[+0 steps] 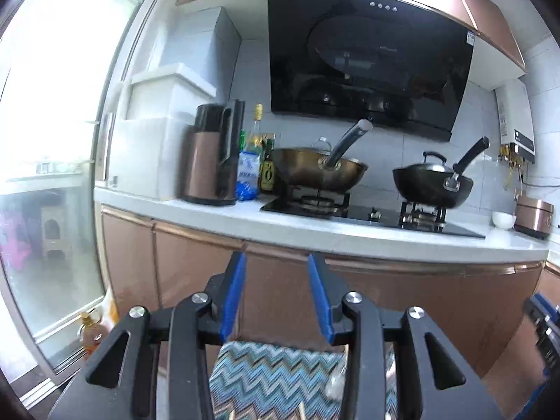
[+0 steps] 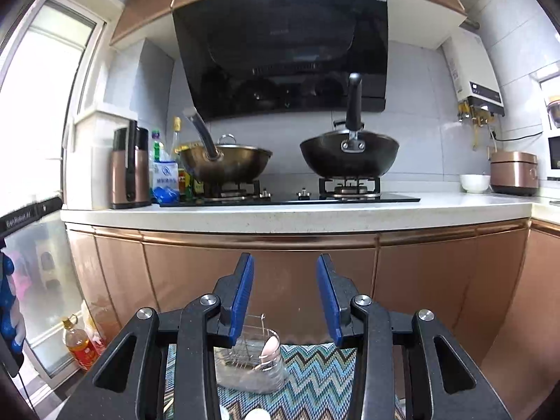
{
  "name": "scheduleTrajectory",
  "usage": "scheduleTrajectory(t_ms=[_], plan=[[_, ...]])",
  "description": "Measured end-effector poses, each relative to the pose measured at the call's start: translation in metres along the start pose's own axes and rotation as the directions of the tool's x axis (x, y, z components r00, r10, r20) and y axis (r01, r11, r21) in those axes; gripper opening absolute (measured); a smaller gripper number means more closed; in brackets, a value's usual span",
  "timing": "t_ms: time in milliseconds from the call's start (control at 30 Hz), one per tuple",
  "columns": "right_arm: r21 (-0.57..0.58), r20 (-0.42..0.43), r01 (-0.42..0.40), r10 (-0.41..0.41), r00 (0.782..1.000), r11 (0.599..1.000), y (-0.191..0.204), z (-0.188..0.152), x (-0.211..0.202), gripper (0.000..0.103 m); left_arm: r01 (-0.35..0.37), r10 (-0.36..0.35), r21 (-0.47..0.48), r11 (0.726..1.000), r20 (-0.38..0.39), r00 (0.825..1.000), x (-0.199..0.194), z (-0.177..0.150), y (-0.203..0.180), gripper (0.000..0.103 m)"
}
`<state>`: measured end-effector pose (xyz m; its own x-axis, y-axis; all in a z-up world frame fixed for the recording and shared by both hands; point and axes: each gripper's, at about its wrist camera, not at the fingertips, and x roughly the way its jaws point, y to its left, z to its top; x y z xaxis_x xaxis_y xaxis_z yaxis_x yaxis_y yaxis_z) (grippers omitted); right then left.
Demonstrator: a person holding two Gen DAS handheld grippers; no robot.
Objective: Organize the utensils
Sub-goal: 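Withdraw both tools from the holder and lower them to the utensils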
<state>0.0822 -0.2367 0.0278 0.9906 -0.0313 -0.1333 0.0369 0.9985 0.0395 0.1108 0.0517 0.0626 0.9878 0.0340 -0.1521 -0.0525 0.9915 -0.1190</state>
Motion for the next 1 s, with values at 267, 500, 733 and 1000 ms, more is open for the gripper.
scheduleTrajectory(t_ms=[267,500,733,1000], plan=[[0.027,-0.019,-0.043,0.044,0.999,0.999,-0.001,0.001,-0.033,0.037,0.019,-0.009,0.050,0.999,-0.188,0.982,-0.016,-0.026,0.028,0.035],[0.062,-0.089,-0.065,0.071,0.994,0.996,-0.013,-0.017,-0.031,0.037,0.066,-0.041,0.054,0.996,-0.376,0.926,0.006,-0.067,0.031,0.035],[0.103,-0.214,-0.056,0.077,0.974,0.993,-0.028,-0.056,-0.003,0.037,0.136,-0.089,0.033,0.990,-0.601,0.794,0.056,-0.130,0.019,0.035],[0.227,-0.455,-0.151,0.241,0.857,0.962,-0.038,-0.128,0.060,0.037,0.178,-0.138,-0.044,0.983,-0.818,0.558,0.128,-0.210,0.010,0.035]])
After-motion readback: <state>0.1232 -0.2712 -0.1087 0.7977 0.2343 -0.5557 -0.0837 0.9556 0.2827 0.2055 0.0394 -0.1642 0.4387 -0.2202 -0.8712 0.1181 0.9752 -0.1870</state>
